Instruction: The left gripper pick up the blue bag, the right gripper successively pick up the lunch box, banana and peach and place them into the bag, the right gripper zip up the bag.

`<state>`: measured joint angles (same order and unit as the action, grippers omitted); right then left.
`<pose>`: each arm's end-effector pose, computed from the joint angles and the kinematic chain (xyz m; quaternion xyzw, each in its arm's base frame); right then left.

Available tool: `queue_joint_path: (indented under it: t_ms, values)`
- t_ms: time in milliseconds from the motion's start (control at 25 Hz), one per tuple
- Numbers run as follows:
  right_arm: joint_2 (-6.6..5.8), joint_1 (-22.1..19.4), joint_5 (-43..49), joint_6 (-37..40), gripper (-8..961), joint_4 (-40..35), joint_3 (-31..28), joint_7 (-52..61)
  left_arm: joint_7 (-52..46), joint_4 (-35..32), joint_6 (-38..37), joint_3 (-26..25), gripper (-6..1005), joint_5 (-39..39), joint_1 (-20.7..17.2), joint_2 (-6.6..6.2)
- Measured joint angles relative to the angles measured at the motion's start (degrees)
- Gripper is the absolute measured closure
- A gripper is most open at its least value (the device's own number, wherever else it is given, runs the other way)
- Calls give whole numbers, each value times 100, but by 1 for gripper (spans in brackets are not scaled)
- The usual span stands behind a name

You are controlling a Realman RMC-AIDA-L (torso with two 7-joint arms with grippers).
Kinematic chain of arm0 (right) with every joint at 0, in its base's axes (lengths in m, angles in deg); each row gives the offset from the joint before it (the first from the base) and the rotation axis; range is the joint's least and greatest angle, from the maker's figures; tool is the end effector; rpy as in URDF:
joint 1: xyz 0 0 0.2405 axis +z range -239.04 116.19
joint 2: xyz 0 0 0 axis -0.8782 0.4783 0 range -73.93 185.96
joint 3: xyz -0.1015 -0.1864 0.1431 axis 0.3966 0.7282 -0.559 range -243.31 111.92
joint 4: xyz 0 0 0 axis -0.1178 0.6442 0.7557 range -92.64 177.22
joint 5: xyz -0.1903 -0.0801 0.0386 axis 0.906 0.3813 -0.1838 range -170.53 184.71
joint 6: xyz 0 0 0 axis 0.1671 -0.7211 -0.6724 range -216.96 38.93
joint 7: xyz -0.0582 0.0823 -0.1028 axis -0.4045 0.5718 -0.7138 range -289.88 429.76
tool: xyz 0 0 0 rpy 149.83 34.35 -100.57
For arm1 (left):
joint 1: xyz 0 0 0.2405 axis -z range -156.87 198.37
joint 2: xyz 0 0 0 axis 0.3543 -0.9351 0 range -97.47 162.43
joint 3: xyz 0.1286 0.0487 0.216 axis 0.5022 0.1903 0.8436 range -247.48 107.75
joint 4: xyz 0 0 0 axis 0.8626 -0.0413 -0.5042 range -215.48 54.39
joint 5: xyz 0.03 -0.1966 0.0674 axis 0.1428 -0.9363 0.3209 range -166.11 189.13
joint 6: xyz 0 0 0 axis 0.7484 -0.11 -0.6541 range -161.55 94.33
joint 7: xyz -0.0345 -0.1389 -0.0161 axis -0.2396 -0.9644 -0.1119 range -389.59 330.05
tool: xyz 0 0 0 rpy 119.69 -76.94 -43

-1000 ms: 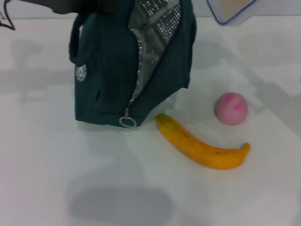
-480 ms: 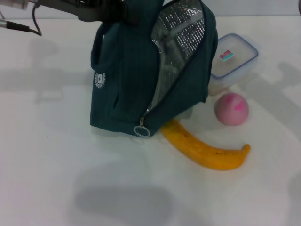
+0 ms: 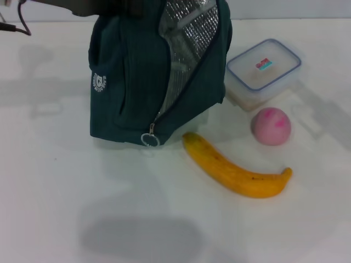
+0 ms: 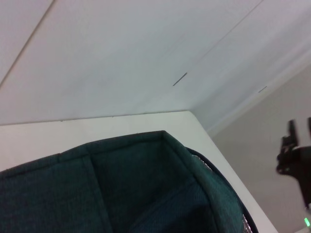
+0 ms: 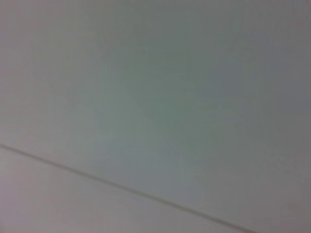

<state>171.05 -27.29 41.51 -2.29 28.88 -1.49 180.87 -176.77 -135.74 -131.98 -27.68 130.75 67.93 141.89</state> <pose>0.2266 0.3768 0.0532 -0.5448 0.4941 0.6767 0.0330 -0.1460 0.4071 0.1025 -0.8568 -0.4791 -0.1845 0.0478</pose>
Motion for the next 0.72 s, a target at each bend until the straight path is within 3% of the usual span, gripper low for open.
queue_joint_path:
  t_ms: [160,440,720]
  values:
    - [-24,-234,101,-370,797,43,27,-90,19,0,22,0,944,-47,-17,-9]
    - [-49,-396,732,-1616,595,80,40,144,37,-1,71,1,944,-51,-49,-19]
    - [-30,-387,950,-2364,284,245,24,306,92,41,154,1,943,-51,-89,-18]
